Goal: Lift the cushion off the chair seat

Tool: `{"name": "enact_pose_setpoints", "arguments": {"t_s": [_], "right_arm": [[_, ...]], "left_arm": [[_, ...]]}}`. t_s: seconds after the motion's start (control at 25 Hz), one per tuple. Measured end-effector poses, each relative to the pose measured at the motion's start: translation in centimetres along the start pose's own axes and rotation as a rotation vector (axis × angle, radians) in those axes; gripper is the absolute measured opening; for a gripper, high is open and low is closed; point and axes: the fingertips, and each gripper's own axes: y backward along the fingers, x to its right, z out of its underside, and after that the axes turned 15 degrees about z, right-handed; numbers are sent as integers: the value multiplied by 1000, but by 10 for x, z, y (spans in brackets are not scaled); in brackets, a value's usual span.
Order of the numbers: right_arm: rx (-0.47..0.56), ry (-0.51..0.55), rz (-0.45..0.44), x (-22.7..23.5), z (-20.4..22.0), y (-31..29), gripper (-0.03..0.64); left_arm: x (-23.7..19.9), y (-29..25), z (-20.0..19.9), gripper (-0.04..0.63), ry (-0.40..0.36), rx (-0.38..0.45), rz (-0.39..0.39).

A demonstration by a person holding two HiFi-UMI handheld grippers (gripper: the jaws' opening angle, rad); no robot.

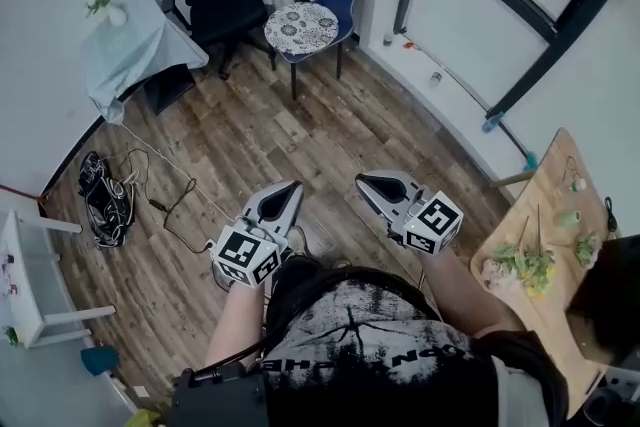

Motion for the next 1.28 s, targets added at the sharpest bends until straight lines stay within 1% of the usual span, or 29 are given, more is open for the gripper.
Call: {"name": "enact_pose_setpoints", "arguments": {"t_s": [0.2,0.4,0.52,0.72,0.92,1.08,1.28], "right_arm": [[6,14,21,10,-4,-19,17],[0,21,33,25,-6,-53,17],[-4,43,49,39,-9,-81,17],[-12,46,71,58,-16,-139,17],[-16,119,90,64,-27,-202,17],[-21,88,93,69,-25,-251,17],[-36,80,120,84,-18,-298,17]], "left_arm": [[-19,-5,4,14,3,-13,3],[-58,-10,4,14,8,-18,3],[-92,-17,0,14,13,-26,5],[-158,-22,-16,14,29,-34,2],[-220,-27,-26,14,43,-53,26],[-266,-24,-31,14,63,-57,44],[-316,-25,-28,14,61,-73,67]]}}
